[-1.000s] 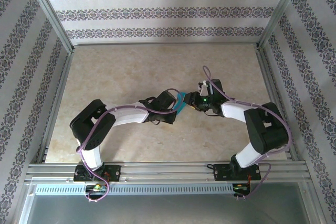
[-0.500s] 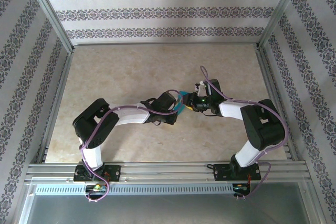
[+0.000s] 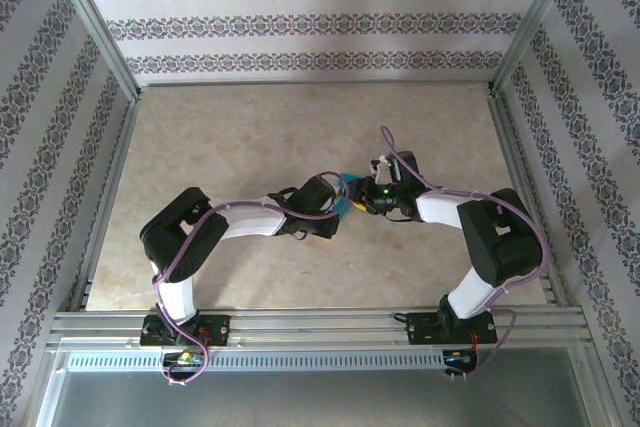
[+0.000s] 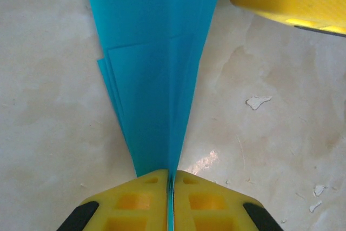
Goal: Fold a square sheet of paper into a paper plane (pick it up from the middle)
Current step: Fold the wing for the fifth time at the center of the table.
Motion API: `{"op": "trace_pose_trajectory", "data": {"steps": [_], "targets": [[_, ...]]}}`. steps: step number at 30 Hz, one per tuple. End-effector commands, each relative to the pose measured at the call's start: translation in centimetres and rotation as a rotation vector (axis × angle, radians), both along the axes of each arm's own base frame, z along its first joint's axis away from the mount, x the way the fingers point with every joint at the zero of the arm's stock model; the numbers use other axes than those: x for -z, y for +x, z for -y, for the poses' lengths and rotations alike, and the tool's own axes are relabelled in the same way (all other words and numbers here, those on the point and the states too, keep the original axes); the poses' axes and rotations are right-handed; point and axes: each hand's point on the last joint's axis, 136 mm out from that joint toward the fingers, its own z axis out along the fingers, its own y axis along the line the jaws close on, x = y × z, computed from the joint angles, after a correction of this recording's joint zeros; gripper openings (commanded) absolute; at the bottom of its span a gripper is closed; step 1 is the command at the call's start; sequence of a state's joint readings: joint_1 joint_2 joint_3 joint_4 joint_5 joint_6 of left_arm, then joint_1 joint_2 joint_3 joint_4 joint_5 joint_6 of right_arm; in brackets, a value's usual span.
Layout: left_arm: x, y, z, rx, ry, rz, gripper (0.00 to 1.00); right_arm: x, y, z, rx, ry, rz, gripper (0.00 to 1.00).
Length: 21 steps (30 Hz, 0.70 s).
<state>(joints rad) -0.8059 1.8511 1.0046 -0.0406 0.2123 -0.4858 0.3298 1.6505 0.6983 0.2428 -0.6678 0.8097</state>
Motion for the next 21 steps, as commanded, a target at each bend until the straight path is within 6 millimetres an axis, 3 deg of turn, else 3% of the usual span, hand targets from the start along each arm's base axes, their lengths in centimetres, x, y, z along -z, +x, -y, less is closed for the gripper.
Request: {"op": "trace_pose_trajectory", "data": {"steps": [1, 11, 21], "targets": [[1.1, -1.0, 0.5, 0.017, -0.007, -0.028, 0.11, -0.1, 0.4, -0.5, -0.006, -0.002, -0.001, 0.45], [1.8, -1.3, 0.4, 0.009, -0.015, -0.061, 0.1, 0.3, 0.4, -0.2, 0.004, -0.017, -0.015, 0.45], [2.1, -1.3, 0.2, -0.04, -0.129, -0.172, 0.08, -0.2, 0.7, 0.8, 0.039, -0.021, 0.0, 0.45]]}}
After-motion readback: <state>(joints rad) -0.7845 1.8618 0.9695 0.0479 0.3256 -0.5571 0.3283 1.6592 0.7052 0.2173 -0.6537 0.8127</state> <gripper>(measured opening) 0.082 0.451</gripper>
